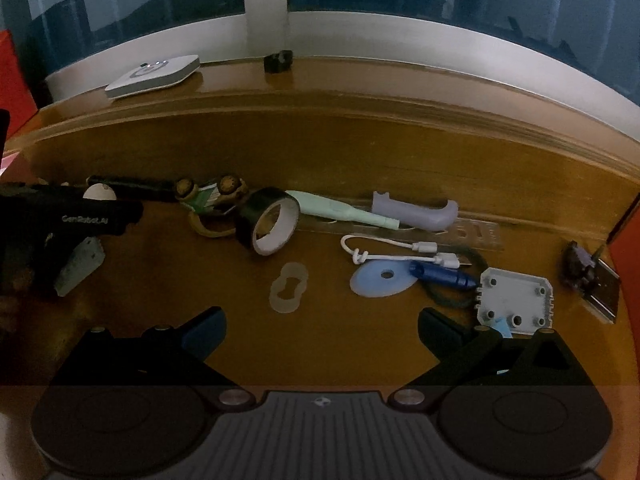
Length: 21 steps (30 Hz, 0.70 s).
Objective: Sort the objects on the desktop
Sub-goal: 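Grasp the white ping-pong ball with the left tool while the right tool reaches toward the black tape roll, then close the right tool on the black tape roll while the left tool holds the ball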
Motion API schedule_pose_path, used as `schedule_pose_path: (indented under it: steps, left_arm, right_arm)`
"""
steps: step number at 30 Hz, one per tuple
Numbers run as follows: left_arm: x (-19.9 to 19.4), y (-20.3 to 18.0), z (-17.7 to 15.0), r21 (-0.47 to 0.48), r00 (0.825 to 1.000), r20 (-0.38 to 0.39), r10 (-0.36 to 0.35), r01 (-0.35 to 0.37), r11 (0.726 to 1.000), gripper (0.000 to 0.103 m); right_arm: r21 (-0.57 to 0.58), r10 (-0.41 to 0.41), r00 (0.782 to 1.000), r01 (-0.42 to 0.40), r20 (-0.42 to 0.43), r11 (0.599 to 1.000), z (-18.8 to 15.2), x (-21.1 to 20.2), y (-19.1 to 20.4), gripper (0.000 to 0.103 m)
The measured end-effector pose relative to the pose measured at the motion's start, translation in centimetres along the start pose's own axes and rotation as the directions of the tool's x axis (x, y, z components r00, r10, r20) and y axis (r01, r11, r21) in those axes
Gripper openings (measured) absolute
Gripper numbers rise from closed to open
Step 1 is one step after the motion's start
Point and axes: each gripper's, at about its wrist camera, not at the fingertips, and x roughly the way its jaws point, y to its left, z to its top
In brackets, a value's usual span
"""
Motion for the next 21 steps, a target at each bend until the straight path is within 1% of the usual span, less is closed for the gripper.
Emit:
schedule_pose_path:
  steps: [4, 5, 6, 8, 11, 13, 15, 16, 18, 21]
  left_arm:
    - [0.6, -0.2, -0.2, -0.005, 1.0, 0.004, -0.01, 0.01, 1.0, 0.101]
    - [0.7, -0.3, -0.3, -0.007, 1.0, 0.003, -0.007, 0.007, 1.0, 0.094]
    - [0.7, -0.4, -0.3, -0.011, 1.0, 0.007, -0.004, 0.005, 1.0, 0.09]
    - [0.5, -0.5, -0.2, -0.016, 1.0, 0.012, -0.01, 0.01, 1.0, 0.085]
    - [0.5, -1.0, -0.2, -0.001, 1.0, 0.009, -0.006, 0.006, 1.0, 0.085]
    - [0.5, -1.3, -0.3, 0.017, 1.0, 0.013, 0.0, 0.0, 1.0, 0.08]
    - [0.1, -1.2, -0.5, 0.027, 1.0, 0.023, 0.018, -0.019, 0.999, 0.065]
    - [0.1, -1.1, -0.4, 0.02, 0.999, 0.024, 0.023, -0.023, 1.0, 0.061]
    - [0.0, -0.8, -0.3, 0.005, 0.999, 0.027, 0.031, -0.031, 1.0, 0.043]
    - [-0.2, -0.2, 0.0, -0.032, 1.0, 0.023, 0.003, -0.002, 0.999, 0.04]
  right_arm:
    - [-0.002, 0.004, 1.0, -0.004, -0.01, 1.0, -0.2, 0.1, 0.2, 0.103]
    - [-0.003, 0.004, 1.0, -0.004, -0.012, 1.0, -0.2, 0.1, 0.2, 0.103]
    - [-0.004, 0.004, 1.0, -0.004, -0.012, 1.0, -0.2, 0.1, 0.3, 0.103]
    - [-0.002, 0.003, 1.0, -0.003, -0.015, 1.0, -0.2, 0.1, 0.3, 0.103]
    - [0.008, 0.0, 1.0, 0.001, -0.021, 1.0, -0.3, 0.1, 0.2, 0.103]
    - [0.011, 0.0, 1.0, 0.001, -0.025, 1.0, -0.3, 0.1, 0.2, 0.103]
    - [0.009, 0.001, 1.0, -0.001, -0.026, 1.0, -0.3, 0.1, 0.3, 0.103]
    - [0.008, 0.002, 1.0, -0.001, -0.027, 1.0, -0.3, 0.1, 0.3, 0.103]
    - [0.005, 0.003, 1.0, -0.003, -0.028, 1.0, -0.4, 0.1, 0.4, 0.103]
    - [0.004, 0.004, 1.0, -0.004, -0.031, 1.0, -0.3, 0.1, 0.5, 0.103]
